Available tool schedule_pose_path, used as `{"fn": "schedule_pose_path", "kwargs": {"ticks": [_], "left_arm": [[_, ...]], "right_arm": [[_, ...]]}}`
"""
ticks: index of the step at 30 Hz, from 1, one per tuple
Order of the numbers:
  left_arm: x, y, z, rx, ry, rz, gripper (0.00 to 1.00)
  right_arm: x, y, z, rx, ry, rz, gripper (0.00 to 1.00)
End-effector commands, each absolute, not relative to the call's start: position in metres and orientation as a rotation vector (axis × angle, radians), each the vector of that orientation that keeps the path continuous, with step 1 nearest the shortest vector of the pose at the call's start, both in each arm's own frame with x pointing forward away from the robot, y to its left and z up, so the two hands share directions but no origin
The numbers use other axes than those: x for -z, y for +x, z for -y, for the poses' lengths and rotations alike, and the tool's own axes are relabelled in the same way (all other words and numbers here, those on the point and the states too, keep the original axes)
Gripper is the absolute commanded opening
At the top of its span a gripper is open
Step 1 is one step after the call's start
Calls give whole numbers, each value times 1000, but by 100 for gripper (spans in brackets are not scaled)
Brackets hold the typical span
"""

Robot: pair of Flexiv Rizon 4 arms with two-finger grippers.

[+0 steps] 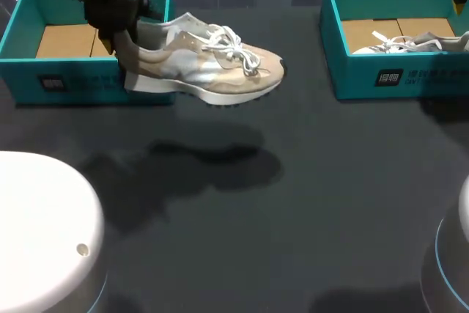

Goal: Take the shoe out of the shoebox, open the shoe tongue, remove and reinsert the insole, then place the shoe into the shoebox

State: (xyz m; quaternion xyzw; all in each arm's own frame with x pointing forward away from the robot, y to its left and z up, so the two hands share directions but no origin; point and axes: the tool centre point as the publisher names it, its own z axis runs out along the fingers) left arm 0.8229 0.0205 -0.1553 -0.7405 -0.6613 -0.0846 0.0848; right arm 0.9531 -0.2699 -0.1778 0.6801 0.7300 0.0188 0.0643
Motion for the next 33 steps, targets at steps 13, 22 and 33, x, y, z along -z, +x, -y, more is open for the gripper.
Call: {"fn": "schedule_pose_path", "kwargs": {"ticks": [13,22,33], "left_arm": [[213,764,30,368,-2291,1930,0],[243,754,61,334,-2296,1931,0],[295,742,82,333,-2325,1932,0]], "right_arm": [[178,953,270,-57,2053,-2203,100],[178,953,270,-57,2053,-2203,100],[178,953,270,-57,2053,-2203,100]]}}
